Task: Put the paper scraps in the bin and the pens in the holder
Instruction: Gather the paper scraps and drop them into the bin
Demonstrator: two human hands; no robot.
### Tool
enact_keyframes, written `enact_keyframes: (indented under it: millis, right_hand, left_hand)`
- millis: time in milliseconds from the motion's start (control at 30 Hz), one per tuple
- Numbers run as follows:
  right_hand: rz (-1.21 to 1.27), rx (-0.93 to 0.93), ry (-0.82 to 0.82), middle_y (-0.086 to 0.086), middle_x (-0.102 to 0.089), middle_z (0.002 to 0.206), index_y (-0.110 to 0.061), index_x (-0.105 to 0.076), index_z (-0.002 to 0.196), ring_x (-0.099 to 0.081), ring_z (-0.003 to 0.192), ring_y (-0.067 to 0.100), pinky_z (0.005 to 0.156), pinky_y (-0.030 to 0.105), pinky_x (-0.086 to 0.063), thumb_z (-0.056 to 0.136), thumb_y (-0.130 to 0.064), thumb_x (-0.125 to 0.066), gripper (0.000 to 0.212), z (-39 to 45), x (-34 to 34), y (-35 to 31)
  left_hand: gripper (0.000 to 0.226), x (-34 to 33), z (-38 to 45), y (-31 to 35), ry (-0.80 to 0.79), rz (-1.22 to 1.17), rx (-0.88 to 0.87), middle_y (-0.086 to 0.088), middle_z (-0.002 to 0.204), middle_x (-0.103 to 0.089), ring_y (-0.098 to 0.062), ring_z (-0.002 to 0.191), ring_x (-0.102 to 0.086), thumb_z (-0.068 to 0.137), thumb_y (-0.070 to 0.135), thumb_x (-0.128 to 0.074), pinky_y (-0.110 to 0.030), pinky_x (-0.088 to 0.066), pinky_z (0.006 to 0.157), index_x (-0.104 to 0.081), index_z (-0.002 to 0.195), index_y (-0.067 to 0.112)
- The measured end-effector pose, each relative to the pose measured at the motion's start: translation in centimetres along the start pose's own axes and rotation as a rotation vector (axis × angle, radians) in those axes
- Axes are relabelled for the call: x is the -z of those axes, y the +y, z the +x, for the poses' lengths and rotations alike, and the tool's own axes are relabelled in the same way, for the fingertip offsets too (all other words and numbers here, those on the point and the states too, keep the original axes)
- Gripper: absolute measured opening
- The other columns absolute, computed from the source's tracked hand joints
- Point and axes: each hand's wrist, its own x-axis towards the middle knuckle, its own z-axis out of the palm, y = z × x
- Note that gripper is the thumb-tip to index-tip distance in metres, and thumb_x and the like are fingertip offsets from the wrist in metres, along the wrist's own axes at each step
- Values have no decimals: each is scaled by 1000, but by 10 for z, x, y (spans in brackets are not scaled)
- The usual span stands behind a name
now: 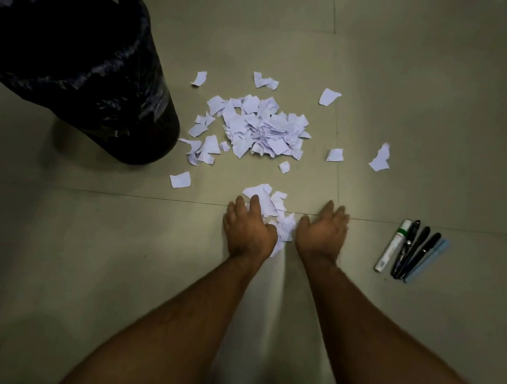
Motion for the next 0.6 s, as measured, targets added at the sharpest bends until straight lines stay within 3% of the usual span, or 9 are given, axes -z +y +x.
enact_keyframes:
  millis: [100, 167, 300, 400, 500, 600]
  right_hand:
    - [210, 188, -80, 13, -34, 157, -8, -36, 150, -26, 148, 28, 120, 34, -20, 92, -11, -53, 60, -7, -7, -9]
    - [280, 223, -102, 10, -40, 154, -8, -41, 147, -33, 145, 26, 118, 34, -24, 91, -11, -49, 56, -8, -4, -7]
    - [156, 309, -118, 15, -40, 153, -7, -41, 147, -32, 145, 33, 119, 39, -23, 78, -28, -44, 71, -2, 4, 8]
    - [-1, 415, -230, 16, -32, 157, -13, -36, 150, -23, 147, 37, 120, 43, -21, 75, -37, -49, 80, -2, 6, 12]
    - [-77, 452, -290, 15, -26, 160, -13, -31, 152, -19, 149, 35, 121, 42, -19, 80, -41, -44, 79, -3, 11, 11]
    - [-158, 499, -341, 13, -19, 162, -14, -24, 154, -13, 150, 35, 121, 41, -15, 84, -42, -60, 84, -5, 9, 6]
  left_hand:
    - [70, 6, 7, 10, -86, -100, -89, -19, 155, -28, -36, 141, -29, 84, 38, -53, -41, -29, 115, -35, 148, 14]
    - [77, 15, 20, 7, -97, 51, -220, -16, 157, -25, -35, 143, -26, 84, 39, -60, -42, -29, 114, -28, 151, 17]
    - [105, 33, 52, 5, -469, 386, -469, -8, 163, -10, -37, 147, -14, 73, 55, -69, -55, -30, 113, -10, 155, 27]
    - [122, 36, 51, 9, -630, 536, -506, -4, 164, -2, -39, 148, -7, 59, 73, -74, -58, -32, 110, -8, 154, 32]
    - [123, 32, 30, -1, -570, 607, -507, -5, 163, -3, -40, 147, -9, 56, 71, -76, -55, -40, 103, -10, 153, 34]
    - [91, 31, 22, -13, -432, 557, -532, -6, 160, -19, -36, 144, -24, 75, 61, -68, -47, -47, 100, -24, 151, 35]
